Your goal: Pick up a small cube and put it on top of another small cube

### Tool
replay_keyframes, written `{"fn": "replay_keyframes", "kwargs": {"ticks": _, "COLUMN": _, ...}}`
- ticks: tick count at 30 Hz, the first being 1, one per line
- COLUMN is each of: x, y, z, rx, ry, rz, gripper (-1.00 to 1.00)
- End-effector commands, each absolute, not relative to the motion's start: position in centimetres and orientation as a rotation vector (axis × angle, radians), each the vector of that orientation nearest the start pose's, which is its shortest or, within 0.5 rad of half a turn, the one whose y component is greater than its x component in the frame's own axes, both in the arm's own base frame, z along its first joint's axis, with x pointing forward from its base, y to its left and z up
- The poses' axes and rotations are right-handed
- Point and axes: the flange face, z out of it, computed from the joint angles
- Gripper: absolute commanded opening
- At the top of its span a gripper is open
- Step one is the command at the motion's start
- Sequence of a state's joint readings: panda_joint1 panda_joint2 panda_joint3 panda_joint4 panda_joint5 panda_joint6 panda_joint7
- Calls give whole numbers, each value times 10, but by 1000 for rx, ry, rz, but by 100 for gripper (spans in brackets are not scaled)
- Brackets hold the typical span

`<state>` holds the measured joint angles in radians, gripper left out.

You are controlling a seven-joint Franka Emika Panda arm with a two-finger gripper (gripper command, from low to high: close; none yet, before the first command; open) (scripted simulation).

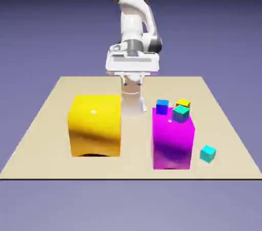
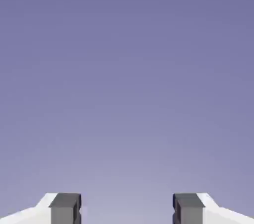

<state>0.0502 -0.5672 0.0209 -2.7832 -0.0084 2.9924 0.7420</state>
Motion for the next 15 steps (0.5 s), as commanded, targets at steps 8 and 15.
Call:
{"fn": "replay_keyframes", "kwargs": {"ticks": 8, "x": 446, "y": 139, "z": 425, "rx": -2887, "ry": 592, "rz": -675, "gripper": 0}}
{"fn": "replay_keyframes", "kwargs": {"ticks": 15, "x": 468, "y": 228, "z": 372, "rx": -3130, "ry": 368, "rz": -371, "gripper": 0}}
